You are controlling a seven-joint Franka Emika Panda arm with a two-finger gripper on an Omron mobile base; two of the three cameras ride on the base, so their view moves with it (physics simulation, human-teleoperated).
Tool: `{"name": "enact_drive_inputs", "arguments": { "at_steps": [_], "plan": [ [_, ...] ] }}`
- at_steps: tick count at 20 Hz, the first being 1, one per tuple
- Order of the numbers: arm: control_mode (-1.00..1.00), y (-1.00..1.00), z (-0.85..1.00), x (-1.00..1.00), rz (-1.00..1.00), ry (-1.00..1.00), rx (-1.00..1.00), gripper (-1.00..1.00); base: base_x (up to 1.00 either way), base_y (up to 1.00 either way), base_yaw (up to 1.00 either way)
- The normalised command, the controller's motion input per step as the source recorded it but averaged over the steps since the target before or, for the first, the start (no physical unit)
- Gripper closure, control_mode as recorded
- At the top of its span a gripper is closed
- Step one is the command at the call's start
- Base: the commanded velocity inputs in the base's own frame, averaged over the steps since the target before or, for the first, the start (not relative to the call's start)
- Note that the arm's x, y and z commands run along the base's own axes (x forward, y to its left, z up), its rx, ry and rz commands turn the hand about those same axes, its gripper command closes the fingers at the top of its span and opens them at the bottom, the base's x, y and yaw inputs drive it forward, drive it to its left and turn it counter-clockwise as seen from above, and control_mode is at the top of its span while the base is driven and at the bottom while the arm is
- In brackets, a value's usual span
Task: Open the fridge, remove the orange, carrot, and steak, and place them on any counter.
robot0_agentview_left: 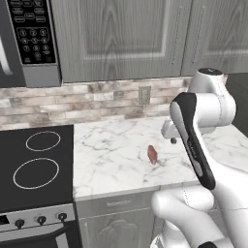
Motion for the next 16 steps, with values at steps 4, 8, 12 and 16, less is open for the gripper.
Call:
{"name": "enact_drive_inputs", "arguments": {
  "at_steps": [4,8,12,16],
  "plan": [
    [-1.00,0.00,0.10,-0.56,-0.03,-0.07,0.00,-1.00,0.00,0.00,0.00],
    [-1.00,0.00,0.07,-0.48,-0.04,-0.06,0.00,-1.00,0.00,0.00,0.00],
    [-1.00,0.00,0.18,-0.23,-0.03,-0.06,0.00,-1.00,0.00,0.00,0.00],
    [-1.00,0.00,0.00,0.00,0.00,0.00,0.00,-1.00,0.00,0.00,0.00]
  ]
}}
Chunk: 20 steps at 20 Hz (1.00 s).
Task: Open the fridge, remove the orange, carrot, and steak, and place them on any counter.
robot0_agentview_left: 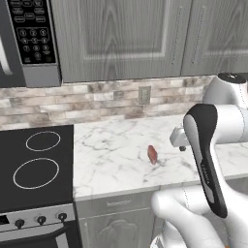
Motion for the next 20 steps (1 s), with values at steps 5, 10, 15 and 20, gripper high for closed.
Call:
{"name": "enact_drive_inputs", "arguments": {
  "at_steps": [5,10,15,20],
  "plan": [
    [1.00,0.00,-0.01,0.00,0.00,0.00,0.00,-1.00,0.00,0.00,0.00],
    [1.00,0.00,0.00,0.00,0.00,0.00,0.00,-1.00,-0.39,-0.50,-0.29],
    [1.00,0.00,0.00,0.00,0.00,0.00,0.00,-1.00,-0.82,-0.38,-0.53],
    [1.00,0.00,0.00,0.00,0.00,0.00,0.00,-1.00,-0.79,-0.28,-0.65]
  ]
}}
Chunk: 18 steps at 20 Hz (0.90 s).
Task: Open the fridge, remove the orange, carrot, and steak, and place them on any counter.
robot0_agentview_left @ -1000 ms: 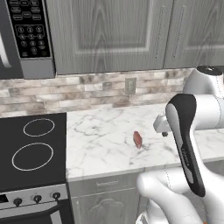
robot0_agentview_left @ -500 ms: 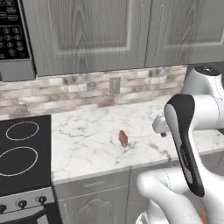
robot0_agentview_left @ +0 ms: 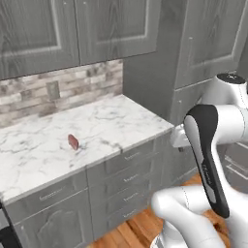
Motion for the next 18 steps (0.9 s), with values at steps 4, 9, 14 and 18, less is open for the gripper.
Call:
{"name": "enact_drive_inputs", "arguments": {
  "at_steps": [4,9,14,18],
  "plan": [
    [1.00,0.00,0.00,0.00,0.00,0.00,0.00,-1.00,-0.32,-0.26,-0.80],
    [1.00,0.00,0.00,0.00,0.00,0.00,0.00,-1.00,-0.12,-0.43,-0.82],
    [1.00,0.00,0.00,0.00,0.00,0.00,0.00,-1.00,0.00,-0.24,-0.84],
    [1.00,0.00,0.00,0.00,0.00,0.00,0.00,-1.00,0.12,0.25,-0.68]
  ]
}}
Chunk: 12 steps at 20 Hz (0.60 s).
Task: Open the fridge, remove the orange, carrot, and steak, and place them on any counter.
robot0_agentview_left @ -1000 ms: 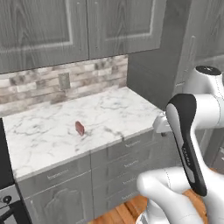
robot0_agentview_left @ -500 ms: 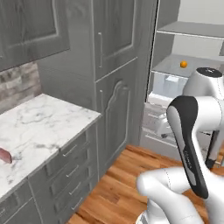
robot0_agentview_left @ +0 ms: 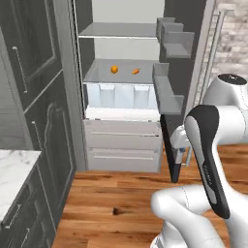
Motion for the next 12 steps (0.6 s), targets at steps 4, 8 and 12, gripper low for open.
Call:
{"name": "enact_drive_inputs", "arguments": {
  "at_steps": [4,8,12],
  "plan": [
    [1.00,0.00,0.00,0.00,0.00,0.00,0.00,-1.00,0.48,0.67,-0.51],
    [1.00,0.00,0.00,0.00,0.00,0.00,0.00,-1.00,0.51,0.71,-0.39],
    [1.00,0.00,0.00,0.00,0.00,0.00,0.00,-1.00,0.47,0.53,-0.26]
  ]
}}
